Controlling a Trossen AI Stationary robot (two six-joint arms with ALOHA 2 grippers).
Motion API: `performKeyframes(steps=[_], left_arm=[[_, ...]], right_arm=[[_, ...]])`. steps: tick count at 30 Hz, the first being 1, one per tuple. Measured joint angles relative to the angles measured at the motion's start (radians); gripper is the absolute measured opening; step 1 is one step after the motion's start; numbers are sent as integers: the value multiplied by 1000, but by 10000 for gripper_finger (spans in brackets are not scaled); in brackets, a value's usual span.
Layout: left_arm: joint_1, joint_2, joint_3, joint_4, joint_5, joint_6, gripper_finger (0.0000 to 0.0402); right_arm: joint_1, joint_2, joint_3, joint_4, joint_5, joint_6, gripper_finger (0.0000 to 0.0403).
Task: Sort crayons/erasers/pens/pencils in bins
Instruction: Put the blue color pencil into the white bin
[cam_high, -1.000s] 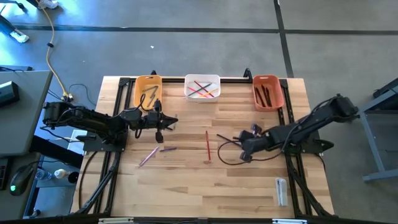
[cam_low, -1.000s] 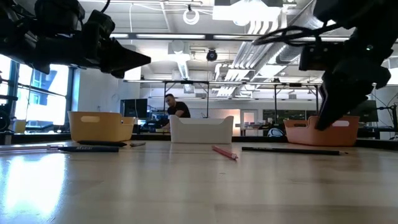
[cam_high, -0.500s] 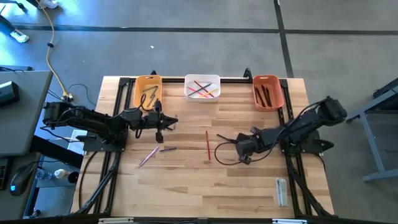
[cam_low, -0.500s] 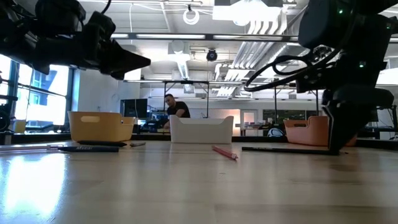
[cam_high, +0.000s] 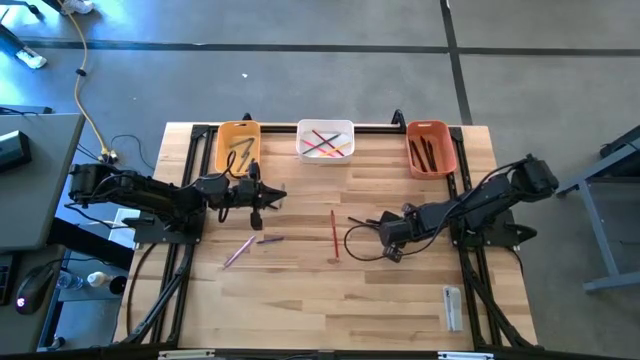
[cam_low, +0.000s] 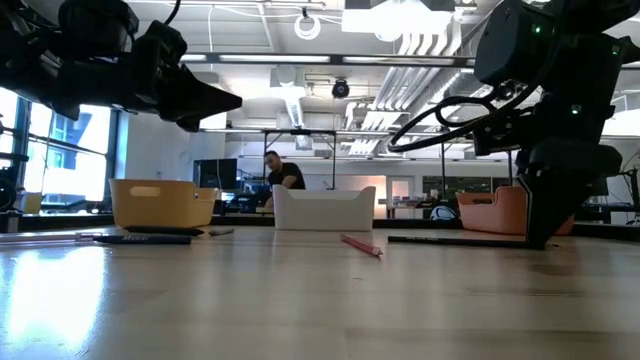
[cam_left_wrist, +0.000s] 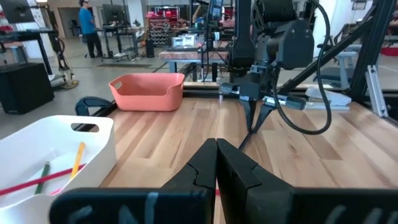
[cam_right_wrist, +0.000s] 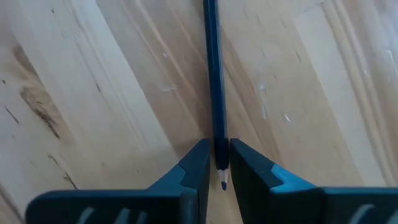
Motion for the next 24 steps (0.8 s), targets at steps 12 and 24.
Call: performKeyframes(steps=[12, 24], left_arm=[[0, 0, 0, -5, 3, -6, 0], [0, 0, 0, -2, -4, -66, 0]], right_arm=[[-8, 0, -4, 16, -6, -90, 35], [-12, -47, -7, 9, 1, -75, 10]])
